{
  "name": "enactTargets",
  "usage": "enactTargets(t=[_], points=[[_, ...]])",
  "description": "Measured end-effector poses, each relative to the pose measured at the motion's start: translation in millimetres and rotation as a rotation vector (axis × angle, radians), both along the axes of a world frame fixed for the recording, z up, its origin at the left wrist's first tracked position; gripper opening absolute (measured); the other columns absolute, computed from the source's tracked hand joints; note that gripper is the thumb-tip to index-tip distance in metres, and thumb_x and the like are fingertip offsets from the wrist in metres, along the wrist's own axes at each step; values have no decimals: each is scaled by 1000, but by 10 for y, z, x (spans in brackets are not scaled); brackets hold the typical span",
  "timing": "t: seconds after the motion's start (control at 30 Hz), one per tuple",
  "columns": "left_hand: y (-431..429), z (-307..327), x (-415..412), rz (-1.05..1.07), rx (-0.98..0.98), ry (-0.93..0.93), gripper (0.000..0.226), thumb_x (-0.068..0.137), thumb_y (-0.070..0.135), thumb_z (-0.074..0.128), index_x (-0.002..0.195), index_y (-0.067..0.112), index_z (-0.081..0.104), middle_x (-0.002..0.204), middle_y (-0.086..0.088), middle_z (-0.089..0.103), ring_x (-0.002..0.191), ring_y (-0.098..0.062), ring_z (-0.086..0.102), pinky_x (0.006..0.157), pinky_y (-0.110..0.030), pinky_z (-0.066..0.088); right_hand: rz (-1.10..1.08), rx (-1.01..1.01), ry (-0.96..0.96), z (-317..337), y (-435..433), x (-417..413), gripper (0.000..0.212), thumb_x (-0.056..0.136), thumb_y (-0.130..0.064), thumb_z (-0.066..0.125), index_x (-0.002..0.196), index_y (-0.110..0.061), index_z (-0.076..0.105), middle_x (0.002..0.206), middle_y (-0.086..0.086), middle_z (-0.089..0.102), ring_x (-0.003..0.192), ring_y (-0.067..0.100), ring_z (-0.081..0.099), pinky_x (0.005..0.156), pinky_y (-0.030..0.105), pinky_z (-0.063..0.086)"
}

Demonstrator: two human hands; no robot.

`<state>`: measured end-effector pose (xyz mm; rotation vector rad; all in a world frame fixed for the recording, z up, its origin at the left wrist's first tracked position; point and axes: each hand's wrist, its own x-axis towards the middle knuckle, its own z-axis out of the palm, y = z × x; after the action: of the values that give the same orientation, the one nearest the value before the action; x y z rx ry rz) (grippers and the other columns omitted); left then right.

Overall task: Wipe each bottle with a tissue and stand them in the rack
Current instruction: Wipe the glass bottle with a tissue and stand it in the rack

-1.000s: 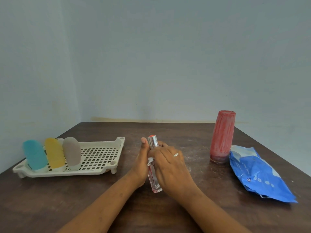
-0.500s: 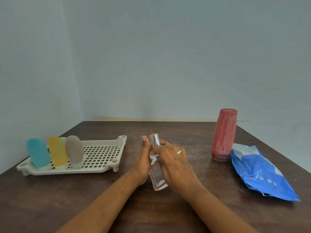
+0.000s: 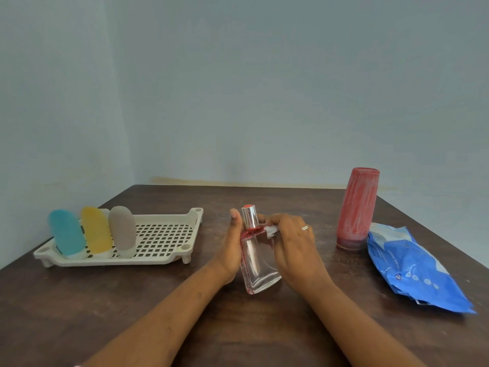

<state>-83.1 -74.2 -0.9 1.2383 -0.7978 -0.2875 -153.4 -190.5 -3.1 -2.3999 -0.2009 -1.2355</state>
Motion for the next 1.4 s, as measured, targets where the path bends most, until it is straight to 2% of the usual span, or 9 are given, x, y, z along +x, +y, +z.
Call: enactTargets(t=[0.1,0.27,0.47,0.63,0.73,0.93,1.17,1.33,1.4], points=[[9,9,-13,-17,-6,-9,102,45,96,52,96,9,64,87,-3,74,84,-13,71,73,-21,54,-21,35,25,-28,-56,28,18,87,-10,46,99,-20,55,96,-5,61,91,13,50,76,31,45],[12,-9,0,-19,-22,25,101,42,95,55,95,11,65,85,-3,74,83,-14,71,73,-22,55,49,29,-25,-20,-67,5,21,86,1,53,99,-13,63,103,-8,58,97,-8,46,82,0,33],[-3,-28,44,-6,-14,78,90,47,94,54,89,16,72,85,-7,69,85,-18,67,81,-30,56,154,-69,-73,-30,64,-13,24,90,-18,47,105,-15,66,110,-2,63,109,4,51,94,8,36],[15,-24,35,-9,12,128,70,69,75,23,70,30,77,74,4,72,82,-13,67,71,-22,54,173,-230,-147,4,172,-15,25,89,-16,47,100,-10,68,104,4,67,112,14,51,100,19,35],[-9,-18,42,-28,-22,138,80,50,93,47,78,24,77,80,0,72,83,-13,69,72,-24,55,176,-238,-139,-14,133,-17,24,90,-17,48,102,-11,68,106,1,67,112,14,52,100,21,38],[-38,-60,103,-45,-55,99,102,43,96,54,95,9,66,87,-10,71,84,-22,69,75,-31,56,-30,34,-50,-46,-108,20,14,88,-22,60,97,-26,70,93,-20,66,89,10,47,73,22,38],[-15,-29,29,-43,19,60,108,38,96,56,103,11,65,93,-9,74,91,-22,71,75,-29,56,50,238,-85,46,16,-19,18,87,-18,63,101,-28,67,87,-32,55,94,-7,53,75,3,39],[1,-36,28,-57,17,65,107,43,93,61,110,9,63,108,-17,70,104,-29,67,89,-38,55,103,428,-33,126,209,4,24,84,-23,68,100,-38,59,93,-21,63,89,-2,61,76,18,52],[-3,-53,31,-32,11,31,99,48,93,58,105,13,65,107,-16,69,105,-30,65,94,-44,52,122,465,-18,184,277,3,28,82,-22,70,104,-35,59,93,-24,61,90,-8,60,77,12,50]])
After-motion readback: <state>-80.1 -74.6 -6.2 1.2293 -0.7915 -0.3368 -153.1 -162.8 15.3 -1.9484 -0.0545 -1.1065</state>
